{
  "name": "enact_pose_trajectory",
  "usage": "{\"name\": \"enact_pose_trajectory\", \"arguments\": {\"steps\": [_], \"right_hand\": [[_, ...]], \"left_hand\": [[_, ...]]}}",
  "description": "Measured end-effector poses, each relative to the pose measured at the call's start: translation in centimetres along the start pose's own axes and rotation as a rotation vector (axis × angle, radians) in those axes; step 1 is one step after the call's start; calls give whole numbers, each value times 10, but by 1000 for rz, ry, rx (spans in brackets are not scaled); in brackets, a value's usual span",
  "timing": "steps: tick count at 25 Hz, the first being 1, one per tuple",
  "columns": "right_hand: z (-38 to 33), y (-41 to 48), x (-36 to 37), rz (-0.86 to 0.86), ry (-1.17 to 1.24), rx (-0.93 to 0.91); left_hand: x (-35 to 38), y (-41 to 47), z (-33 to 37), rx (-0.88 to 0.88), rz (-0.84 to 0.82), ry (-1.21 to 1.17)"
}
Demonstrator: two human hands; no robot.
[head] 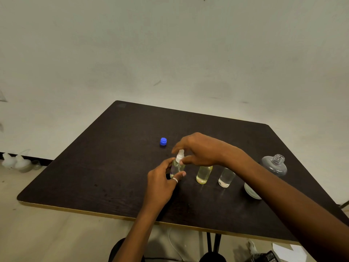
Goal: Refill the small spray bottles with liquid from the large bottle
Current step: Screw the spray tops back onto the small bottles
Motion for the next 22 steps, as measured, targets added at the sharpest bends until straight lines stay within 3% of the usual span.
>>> {"name": "enact_pose_trajectory", "arguments": {"steps": [8,17,22], "right_hand": [[6,12,7,63,-16,39],[9,8,9,127,-342,229],[8,8,11,62,-145,124]], "left_hand": [[0,0,2,3,4,23],[0,0,1,-4,10,12],[0,-1,-1,-5,12,14]]}}
Point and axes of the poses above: each hand's wrist, its own y-axis towards the middle knuckle, its own x-axis out of the palm, z = x × y, the point moved 10 cm from there along y, towards the middle knuckle, and after that the axes turned 10 degrees about -y, right-handed, at the moved point
